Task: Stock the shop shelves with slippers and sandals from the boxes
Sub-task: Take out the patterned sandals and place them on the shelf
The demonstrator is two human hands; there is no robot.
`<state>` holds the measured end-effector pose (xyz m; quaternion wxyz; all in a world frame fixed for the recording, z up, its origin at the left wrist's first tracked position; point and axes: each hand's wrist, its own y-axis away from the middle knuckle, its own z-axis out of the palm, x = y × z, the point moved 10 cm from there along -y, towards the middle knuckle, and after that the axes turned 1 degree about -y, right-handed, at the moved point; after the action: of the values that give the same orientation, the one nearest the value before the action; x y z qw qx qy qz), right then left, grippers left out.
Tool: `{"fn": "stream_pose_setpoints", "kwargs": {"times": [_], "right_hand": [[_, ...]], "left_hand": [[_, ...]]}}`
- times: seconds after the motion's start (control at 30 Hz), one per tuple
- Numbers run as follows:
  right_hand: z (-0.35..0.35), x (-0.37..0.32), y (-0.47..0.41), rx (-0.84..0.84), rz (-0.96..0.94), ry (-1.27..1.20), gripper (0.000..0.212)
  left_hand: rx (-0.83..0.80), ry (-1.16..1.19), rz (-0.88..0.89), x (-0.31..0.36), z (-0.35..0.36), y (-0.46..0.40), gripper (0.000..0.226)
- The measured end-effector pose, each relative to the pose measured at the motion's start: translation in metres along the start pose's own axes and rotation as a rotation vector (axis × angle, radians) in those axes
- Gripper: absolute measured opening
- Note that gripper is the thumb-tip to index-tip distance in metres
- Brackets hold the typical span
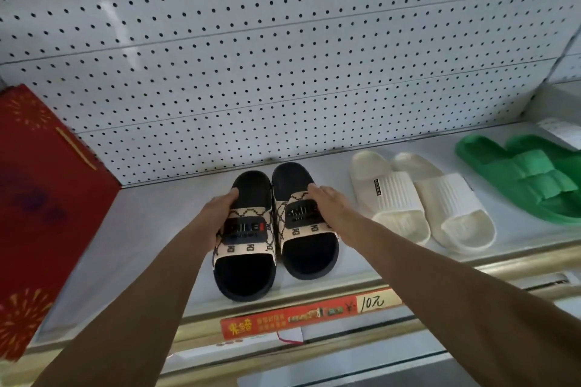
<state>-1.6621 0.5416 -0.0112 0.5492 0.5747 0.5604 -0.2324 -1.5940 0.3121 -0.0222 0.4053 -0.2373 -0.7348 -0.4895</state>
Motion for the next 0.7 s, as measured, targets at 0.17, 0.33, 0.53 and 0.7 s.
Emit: {"fn": "stream_pose_setpoints", "kwargs": {"times": [0.17, 0.33, 0.53, 0.7], "right_hand": [[0.0, -0.004, 0.013, -0.114, 0.006, 0.017, 0.04], [-0.005, -0.006, 0.027, -0.118, -0.039, 0.058, 0.03], [-0.049, -0.009, 0.062, -0.09, -0.102, -0.046, 0.033], [-0.134, 0.009, 0.103, 0.004, -0.132, -0.271, 0.014]], "left_hand": [[-0.008, -0.084, -0.01, 0.0, 0.005, 0.005, 0.046], [0.121, -0.208, -0.01, 0.001, -0.007, 0.004, 0.082], [0.362, -0.233, 0.457, 0.062, 0.026, 0.077, 0.034], [0.132, 0.057, 0.457, 0.068, 0.116, 0.12, 0.021]]}}
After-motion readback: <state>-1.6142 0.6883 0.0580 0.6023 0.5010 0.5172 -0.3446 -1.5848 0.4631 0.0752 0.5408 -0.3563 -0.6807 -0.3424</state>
